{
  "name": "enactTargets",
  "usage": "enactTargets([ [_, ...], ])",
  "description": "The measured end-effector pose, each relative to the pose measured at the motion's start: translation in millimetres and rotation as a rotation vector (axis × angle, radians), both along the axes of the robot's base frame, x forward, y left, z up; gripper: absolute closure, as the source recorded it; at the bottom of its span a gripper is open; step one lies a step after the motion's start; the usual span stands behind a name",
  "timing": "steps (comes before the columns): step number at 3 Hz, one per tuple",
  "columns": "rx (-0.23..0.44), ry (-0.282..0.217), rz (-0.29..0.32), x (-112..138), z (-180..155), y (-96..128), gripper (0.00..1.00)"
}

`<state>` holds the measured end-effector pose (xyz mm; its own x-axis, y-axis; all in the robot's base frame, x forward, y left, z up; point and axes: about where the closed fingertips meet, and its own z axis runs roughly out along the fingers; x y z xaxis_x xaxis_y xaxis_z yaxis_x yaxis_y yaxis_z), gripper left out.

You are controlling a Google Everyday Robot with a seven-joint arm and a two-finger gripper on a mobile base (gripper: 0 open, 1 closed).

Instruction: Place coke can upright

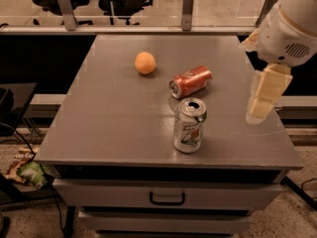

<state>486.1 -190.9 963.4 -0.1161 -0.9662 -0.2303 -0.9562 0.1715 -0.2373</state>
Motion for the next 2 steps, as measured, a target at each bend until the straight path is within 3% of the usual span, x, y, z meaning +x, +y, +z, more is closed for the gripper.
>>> enactTargets([
  [2,0.022,0.002,0.232,67,-38,33,0.0],
])
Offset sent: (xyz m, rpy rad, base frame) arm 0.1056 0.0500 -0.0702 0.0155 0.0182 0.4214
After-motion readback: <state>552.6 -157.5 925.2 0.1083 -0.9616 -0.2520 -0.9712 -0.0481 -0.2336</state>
